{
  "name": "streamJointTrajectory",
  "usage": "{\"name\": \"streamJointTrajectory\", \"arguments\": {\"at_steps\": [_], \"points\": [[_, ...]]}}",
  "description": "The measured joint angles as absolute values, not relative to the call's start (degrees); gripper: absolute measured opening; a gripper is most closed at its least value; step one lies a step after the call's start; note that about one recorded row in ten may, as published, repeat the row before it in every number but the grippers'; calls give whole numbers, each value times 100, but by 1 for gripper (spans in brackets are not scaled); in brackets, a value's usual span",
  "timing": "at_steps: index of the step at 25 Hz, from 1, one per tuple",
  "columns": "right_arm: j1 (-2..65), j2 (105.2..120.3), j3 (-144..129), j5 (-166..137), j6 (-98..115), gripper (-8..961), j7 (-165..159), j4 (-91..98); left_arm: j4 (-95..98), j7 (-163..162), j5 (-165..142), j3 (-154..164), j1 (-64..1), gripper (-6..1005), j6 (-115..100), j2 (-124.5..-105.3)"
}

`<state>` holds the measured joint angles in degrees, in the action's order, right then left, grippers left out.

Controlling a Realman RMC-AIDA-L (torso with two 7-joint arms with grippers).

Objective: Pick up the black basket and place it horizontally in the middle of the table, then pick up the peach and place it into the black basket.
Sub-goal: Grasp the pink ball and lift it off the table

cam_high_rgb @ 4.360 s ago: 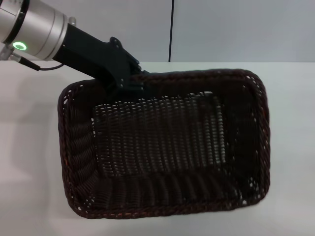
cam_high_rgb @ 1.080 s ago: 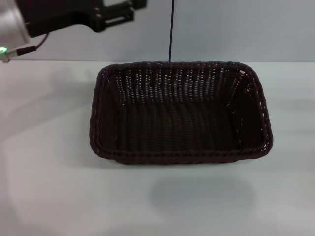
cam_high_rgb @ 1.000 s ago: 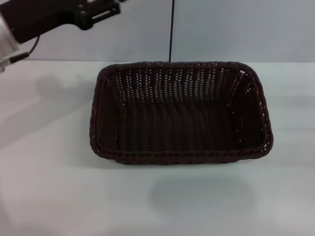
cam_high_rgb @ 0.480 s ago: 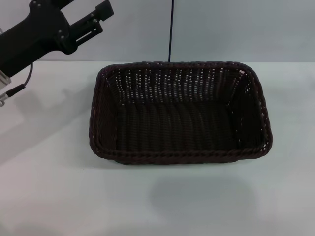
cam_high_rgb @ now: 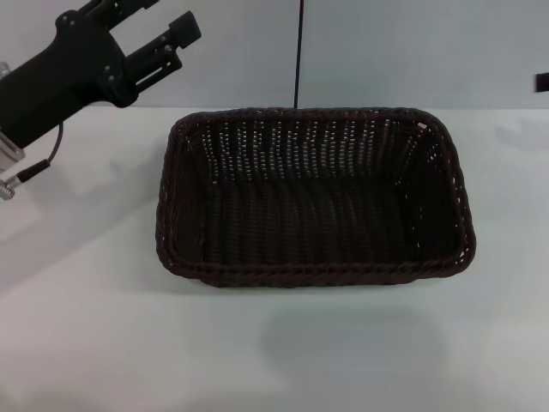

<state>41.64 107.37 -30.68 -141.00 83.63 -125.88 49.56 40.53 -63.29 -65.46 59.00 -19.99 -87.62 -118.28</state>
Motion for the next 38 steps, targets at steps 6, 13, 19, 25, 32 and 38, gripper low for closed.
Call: {"name": "streamJointTrajectory", "arguments": {"at_steps": [6,13,19,25,32,38], "points": [[4566,10762,-3967,-14237,7685,523,-12744,4254,3943,-6304,-6534,5883,-1939,696,-8859,-11831],[4752,10933,-4402,-14288,7170,523,-12816,3976,3939,-6304,-6478,5870,-1877,696,-8983,-11819],[4788,11159,-4561,-14304,6845,523,-12818,3914,3937,-6308,-6460,5843,-1882,696,-8992,-11815],[4770,11306,-4686,-14354,6625,523,-12808,3885,3876,-6308,-6459,5852,-1907,695,-9000,-11818],[4762,11398,-4774,-14355,6493,523,-12790,3859,3867,-6315,-6459,5853,-1910,695,-9007,-11814],[4794,11446,-4811,-14354,6571,523,-12788,3883,3810,-6310,-6460,5850,-1908,695,-9009,-11812]]}}
